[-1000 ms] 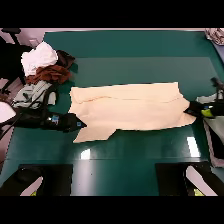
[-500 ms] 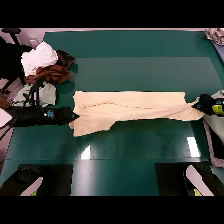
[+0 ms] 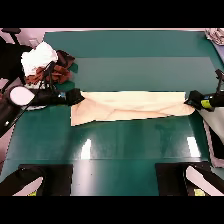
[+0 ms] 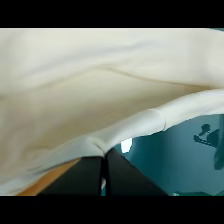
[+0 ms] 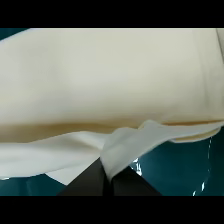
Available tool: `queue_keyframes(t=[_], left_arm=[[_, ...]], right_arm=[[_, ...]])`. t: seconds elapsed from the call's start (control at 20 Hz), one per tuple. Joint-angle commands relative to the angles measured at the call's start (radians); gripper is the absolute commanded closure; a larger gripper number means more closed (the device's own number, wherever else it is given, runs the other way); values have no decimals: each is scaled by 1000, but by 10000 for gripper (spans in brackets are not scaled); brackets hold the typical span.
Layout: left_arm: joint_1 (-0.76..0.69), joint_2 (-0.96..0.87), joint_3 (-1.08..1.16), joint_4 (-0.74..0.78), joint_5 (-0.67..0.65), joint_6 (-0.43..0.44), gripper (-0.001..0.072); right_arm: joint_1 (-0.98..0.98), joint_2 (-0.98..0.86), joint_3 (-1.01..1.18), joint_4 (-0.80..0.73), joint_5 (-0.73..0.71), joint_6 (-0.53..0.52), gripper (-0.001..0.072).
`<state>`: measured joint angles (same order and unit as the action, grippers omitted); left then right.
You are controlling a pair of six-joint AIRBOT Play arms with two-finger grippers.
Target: Fold the shirts.
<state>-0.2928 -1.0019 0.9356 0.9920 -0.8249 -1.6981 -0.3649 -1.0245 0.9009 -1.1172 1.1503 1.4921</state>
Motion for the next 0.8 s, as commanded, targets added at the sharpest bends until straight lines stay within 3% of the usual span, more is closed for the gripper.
queue_keyframes(t=[0.0,0.45,0.75], left_arm=[[1,-132,97,1,32,66,674],[3,-304,168,32,99,96,674],[3,-360,171,34,205,103,674]], right_arm=[[35,-80,58,0,-62,0,679],[35,-311,319,-10,49,0,679],[35,-364,320,-11,-23,-12,678]])
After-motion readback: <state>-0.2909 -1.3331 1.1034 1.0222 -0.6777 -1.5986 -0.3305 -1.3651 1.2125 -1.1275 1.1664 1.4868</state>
